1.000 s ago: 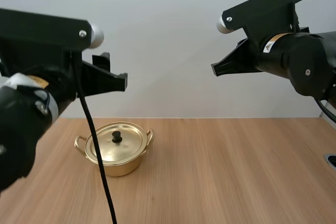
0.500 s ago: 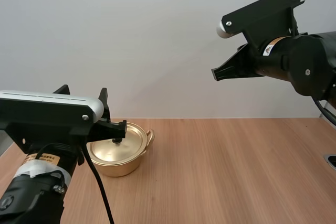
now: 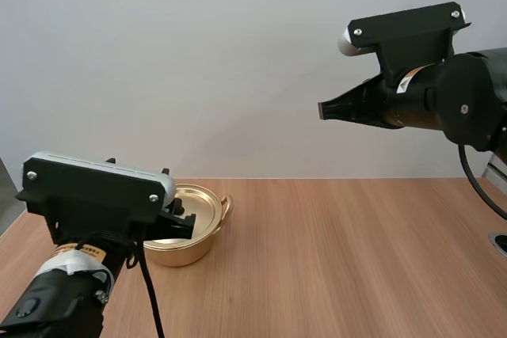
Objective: Open the pot, put the car inside, and close it
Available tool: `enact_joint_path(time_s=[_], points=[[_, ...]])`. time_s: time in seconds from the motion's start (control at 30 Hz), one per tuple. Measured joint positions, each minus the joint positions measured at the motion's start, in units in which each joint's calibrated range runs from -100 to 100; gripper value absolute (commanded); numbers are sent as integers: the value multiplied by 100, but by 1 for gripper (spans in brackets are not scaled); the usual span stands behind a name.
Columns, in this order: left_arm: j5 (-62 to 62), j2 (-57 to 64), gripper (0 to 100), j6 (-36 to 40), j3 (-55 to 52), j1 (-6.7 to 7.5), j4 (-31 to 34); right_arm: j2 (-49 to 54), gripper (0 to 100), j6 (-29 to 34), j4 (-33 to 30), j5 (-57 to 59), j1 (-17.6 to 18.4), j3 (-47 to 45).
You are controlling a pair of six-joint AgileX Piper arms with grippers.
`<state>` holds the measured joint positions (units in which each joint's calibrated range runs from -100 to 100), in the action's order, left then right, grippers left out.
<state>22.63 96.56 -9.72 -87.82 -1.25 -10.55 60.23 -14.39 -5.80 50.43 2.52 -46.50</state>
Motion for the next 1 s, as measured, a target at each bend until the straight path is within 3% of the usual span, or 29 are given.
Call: enact_joint_path(time_s=[0.6,0.77,1.0], points=[[-92,0,92,0,-63,-37,-18,0,0,13,0,-365,0,0],[-953,0,92,0,-568,-37,-509,0,0,13,0,-206,0,0],[-1498,53,92,0,-1216,-37,-560,0,0,13,0,-187,0,0]])
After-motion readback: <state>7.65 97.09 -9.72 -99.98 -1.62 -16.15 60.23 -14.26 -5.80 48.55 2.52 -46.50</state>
